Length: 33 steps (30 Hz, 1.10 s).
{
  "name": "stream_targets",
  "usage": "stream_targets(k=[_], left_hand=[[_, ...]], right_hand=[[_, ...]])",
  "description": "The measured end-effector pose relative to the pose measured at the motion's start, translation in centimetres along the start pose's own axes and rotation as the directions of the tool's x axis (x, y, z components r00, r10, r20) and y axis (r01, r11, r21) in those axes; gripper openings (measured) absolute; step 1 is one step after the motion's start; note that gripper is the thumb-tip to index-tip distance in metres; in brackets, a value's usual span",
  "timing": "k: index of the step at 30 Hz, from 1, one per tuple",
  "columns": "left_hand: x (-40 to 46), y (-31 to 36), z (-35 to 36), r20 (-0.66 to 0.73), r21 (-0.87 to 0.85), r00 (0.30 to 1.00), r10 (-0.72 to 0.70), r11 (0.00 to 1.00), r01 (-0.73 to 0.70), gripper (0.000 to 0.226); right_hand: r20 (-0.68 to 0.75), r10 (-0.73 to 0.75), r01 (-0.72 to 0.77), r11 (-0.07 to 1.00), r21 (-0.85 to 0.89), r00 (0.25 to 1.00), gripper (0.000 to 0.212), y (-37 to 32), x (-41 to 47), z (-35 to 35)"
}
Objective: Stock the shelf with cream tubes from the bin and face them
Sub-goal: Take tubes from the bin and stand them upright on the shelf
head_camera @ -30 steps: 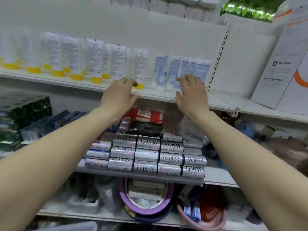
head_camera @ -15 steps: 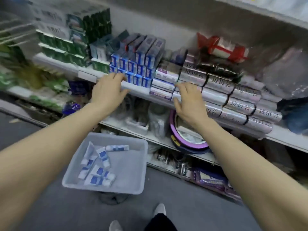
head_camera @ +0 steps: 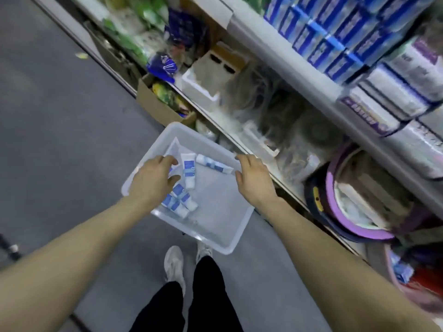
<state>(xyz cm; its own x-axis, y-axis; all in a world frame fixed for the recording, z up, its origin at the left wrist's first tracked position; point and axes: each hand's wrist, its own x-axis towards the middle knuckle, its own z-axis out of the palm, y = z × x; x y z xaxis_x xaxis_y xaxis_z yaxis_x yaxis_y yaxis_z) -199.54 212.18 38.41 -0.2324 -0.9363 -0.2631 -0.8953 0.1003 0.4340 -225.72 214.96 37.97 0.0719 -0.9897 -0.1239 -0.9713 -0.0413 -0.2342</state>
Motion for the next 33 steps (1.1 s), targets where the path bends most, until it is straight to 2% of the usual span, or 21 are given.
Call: stream_targets(k=[7,15,18,22,25,28,31,33], left_hand=[[2.4,-4.2,9.5,0.151,-0.05,0.978,-0.146,0.987,0.155,0.036],[7.3,-6.3,17.6,0.179,-0.115,0.98,-0.082,0.988,0.104,0.052],[9.0,-6.1,19.9,0.198,-0.112,0.978,-0.071,0.989,0.094,0.055],[10.4,-5.6,22.3,0.163,-0.174,0.984,-0.076,0.979,0.104,0.056],[11.3,-5.5,23.2,0.144,-0.163,0.981,-0.128,0.975,0.151,0.056],[12.1,-5.3,23.2,0.159,-0.149,0.977,-0.142,0.975,0.166,0.053],[12.8,-5.2,23.1,0.196,-0.12,0.97,-0.144,0.978,0.169,0.05],[13.2,-5.0,22.7,0.232,-0.093,0.961,-0.15,0.98,0.175,0.051]], right_hand=[[0.249,-0.034,0.051,0.997,-0.064,0.968,0.044,2.1,5.6,10.9],[0.315,-0.098,0.174,0.959,-0.223,0.944,0.06,3.1,9.9,19.1],[0.302,-0.106,0.191,0.944,-0.269,0.947,0.06,3.0,10.1,20.8],[0.371,-0.172,0.256,0.948,-0.19,0.912,0.054,3.0,9.6,22.0],[0.367,-0.19,0.25,0.961,-0.121,0.911,0.063,3.7,9.9,22.5],[0.405,-0.162,0.236,0.962,-0.141,0.9,0.069,4.4,10.6,23.3],[0.441,-0.104,0.162,0.982,-0.097,0.892,0.053,3.8,10.7,24.1],[0.463,-0.083,0.134,0.988,-0.078,0.883,0.049,3.3,10.3,24.0]])
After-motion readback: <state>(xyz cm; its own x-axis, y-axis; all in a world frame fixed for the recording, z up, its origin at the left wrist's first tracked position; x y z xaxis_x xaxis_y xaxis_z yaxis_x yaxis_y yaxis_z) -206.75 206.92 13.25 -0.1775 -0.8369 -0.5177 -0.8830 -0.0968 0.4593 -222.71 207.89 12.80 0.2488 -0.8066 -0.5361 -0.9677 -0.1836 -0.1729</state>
